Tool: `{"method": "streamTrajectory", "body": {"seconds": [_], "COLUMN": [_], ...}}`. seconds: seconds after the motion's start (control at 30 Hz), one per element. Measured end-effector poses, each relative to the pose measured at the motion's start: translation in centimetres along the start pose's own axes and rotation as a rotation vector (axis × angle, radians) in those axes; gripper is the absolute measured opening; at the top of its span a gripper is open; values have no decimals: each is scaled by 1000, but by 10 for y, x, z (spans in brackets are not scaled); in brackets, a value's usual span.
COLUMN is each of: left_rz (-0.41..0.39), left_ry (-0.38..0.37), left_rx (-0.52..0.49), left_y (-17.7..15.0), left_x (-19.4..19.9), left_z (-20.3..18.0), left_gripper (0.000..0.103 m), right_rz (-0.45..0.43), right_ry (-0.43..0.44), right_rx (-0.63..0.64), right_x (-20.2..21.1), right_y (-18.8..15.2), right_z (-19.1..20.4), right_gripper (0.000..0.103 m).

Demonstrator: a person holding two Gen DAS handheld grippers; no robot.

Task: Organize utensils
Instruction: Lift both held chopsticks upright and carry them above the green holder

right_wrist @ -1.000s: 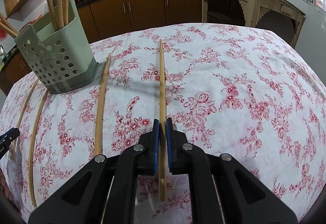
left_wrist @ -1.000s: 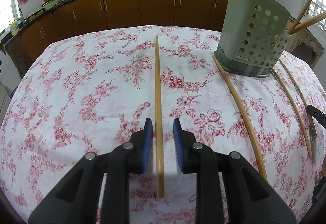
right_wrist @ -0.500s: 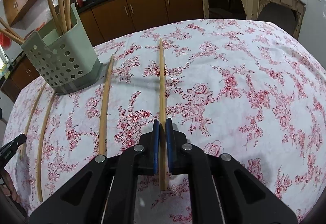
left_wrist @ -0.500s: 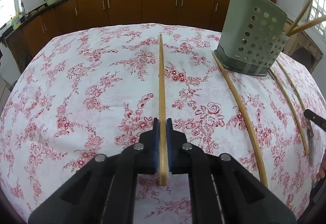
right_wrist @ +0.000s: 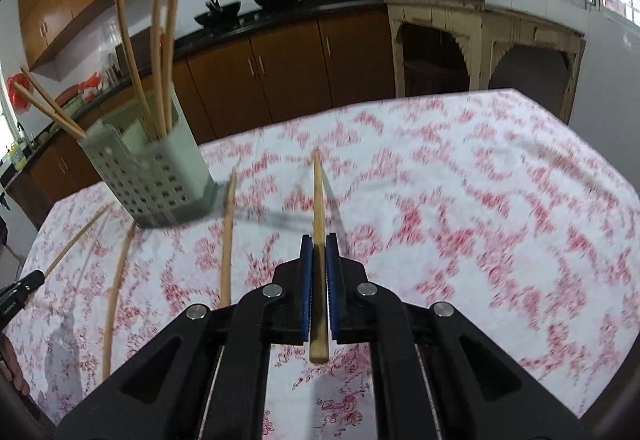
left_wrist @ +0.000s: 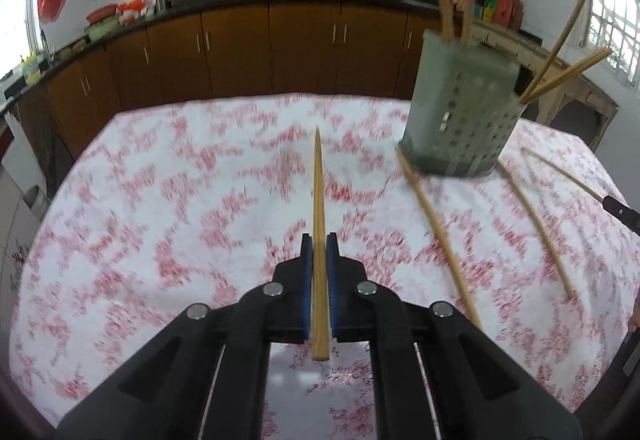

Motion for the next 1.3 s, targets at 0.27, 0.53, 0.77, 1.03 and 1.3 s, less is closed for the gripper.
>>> {"method": "streamTrajectory", "body": {"seconds": [0.27, 0.53, 0.77, 1.03, 1.3], "left_rz": [-122, -211, -255, -274, -306], "left_ry": [-73, -128, -144, -159, -195], "left_rx": [-4, 4, 23, 19, 10], "left_y": [31, 53, 67, 73, 84], "left_x": [44, 73, 86, 93, 117], "left_z": [-14, -24, -27, -33, -42], "left_gripper": [8, 8, 8, 8, 8], "right_rz": [-111, -202, -242, -257, -291], "right_ry": [-13, -2, 22, 30, 79], "right_rx": [20, 36, 30, 34, 48], "right_x": [32, 59, 72, 75, 104], "right_y": [30, 53, 67, 73, 90], "right_z": [0, 4, 7, 10, 17], "right_gripper": [7, 7, 7, 7, 7]}}
Point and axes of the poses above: each gripper's, at about its wrist camera, not at the fingertips, and x roughly against the way its jaws point, z to its left, y to its top, the point moved 5 cm from there along -x, roughly the way its jaws point, and after that the axes turned 14 degrees about x, right-handed, at the moved point
